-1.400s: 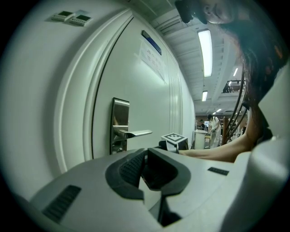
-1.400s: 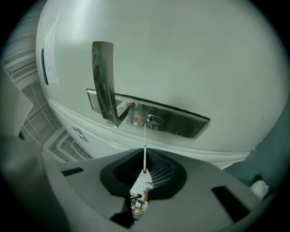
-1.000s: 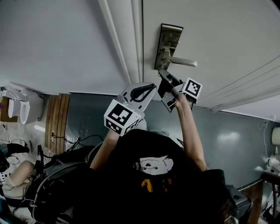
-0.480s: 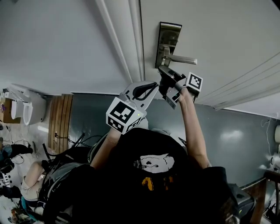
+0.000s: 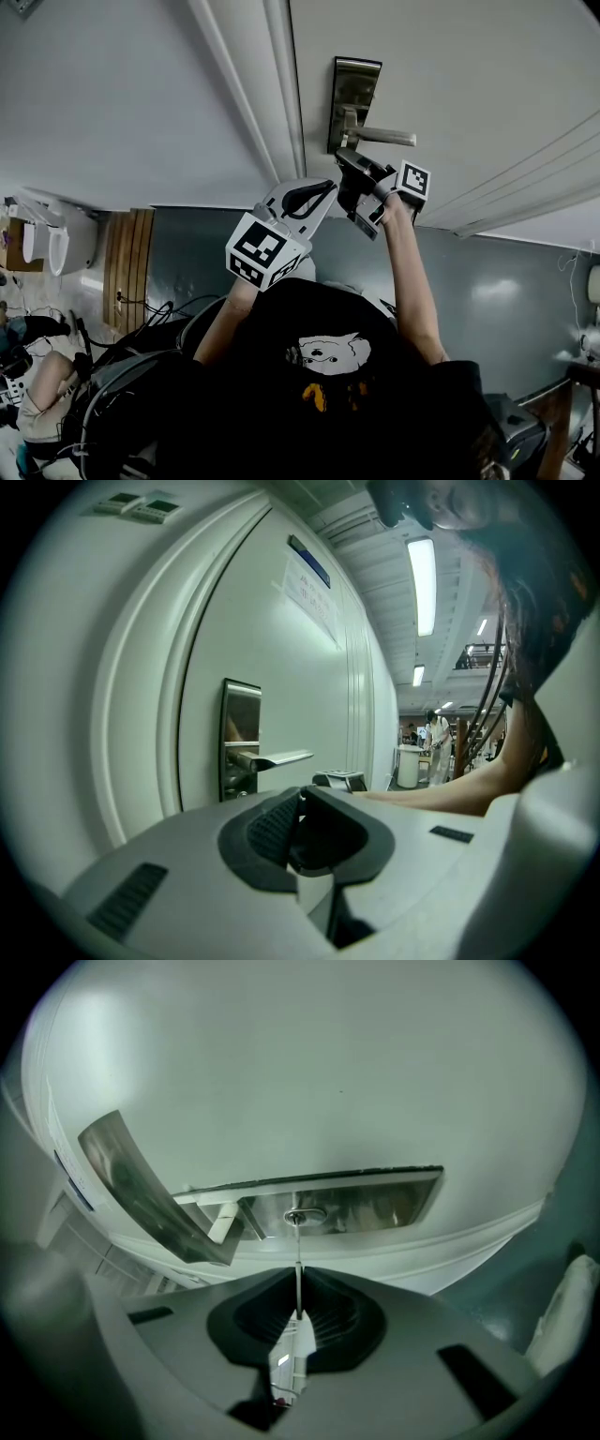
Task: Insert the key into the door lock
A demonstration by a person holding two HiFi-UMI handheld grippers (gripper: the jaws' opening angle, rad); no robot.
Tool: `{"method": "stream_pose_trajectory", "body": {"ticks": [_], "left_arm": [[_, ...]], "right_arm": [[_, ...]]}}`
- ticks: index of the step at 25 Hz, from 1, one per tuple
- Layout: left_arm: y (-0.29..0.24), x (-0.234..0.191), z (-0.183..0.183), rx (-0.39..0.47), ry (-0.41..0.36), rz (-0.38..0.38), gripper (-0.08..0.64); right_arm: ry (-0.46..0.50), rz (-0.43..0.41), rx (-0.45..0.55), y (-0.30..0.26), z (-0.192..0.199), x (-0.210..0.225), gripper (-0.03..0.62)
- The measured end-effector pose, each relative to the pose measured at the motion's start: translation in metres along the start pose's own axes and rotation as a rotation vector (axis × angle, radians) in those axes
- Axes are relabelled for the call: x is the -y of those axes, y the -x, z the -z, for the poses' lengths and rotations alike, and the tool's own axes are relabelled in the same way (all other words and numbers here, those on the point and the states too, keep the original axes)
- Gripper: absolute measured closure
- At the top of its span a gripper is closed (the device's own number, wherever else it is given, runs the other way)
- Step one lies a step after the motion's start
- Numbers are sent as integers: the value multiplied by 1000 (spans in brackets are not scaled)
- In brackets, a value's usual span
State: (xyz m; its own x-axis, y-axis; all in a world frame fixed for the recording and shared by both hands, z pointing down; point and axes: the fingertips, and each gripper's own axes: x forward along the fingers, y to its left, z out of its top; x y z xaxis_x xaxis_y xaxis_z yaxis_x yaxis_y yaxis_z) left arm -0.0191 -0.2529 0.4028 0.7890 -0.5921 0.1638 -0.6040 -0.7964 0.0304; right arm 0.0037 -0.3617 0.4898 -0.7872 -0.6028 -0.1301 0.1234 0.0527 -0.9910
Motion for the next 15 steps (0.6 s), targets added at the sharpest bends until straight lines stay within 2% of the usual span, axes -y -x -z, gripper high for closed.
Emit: {"method": "stream_pose_trajectory", "body": {"ticks": [3, 10, 15], "left_arm": [[-2, -3, 0, 0, 4, 0, 535], [-5, -12, -2, -7, 16, 1, 535], [-9, -16, 0, -9, 21, 16, 535]], "right_arm": [[-29, -13, -12, 1, 0, -1, 569], [-19, -14, -3, 4, -12, -3, 569], [-30, -33, 11, 1, -7, -4, 569]]}}
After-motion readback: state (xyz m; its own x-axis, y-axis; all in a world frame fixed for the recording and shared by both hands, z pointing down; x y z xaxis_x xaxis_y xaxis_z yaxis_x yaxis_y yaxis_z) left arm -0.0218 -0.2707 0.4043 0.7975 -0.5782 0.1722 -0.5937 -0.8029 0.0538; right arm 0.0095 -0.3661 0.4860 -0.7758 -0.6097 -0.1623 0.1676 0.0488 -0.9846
